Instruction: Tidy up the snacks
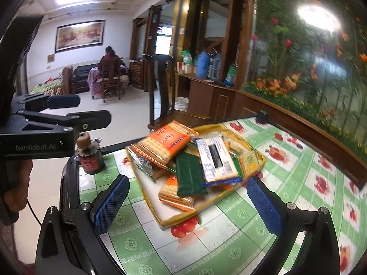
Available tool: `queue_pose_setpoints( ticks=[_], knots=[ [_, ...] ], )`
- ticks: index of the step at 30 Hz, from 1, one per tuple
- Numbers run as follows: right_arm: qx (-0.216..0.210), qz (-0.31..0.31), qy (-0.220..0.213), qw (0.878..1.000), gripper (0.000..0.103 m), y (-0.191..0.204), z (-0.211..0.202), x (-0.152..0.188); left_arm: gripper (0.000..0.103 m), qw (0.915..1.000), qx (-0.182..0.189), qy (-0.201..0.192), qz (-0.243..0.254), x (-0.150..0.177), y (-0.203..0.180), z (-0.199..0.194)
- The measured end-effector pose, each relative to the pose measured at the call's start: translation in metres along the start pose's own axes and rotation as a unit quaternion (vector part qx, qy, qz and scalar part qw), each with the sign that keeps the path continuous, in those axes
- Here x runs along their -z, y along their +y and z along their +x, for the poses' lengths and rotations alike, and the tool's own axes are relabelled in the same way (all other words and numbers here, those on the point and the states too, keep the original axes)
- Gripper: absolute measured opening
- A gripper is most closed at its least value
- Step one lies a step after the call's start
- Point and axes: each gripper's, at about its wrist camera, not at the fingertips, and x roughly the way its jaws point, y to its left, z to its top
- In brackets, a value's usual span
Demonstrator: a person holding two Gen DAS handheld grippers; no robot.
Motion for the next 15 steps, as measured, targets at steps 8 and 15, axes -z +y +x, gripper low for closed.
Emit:
queue_pose_setpoints(
  ticks=[8, 15],
  knots=[
    [-0.004, -0.024, -0.013, 1.0, 0.103, 0.012, -0.006, -0.009, 0.103, 0.9998, 0.008, -0.001, -0.018, 0.0, 0.01, -0.007],
    [-0.005, -0.025, -0.01, 1.0, 0.103, 0.013, -0.005, -0.008, 0.103, 0.9999, 0.005, -0.001, -0.013, -0.001, 0.009, -0.007]
  ],
)
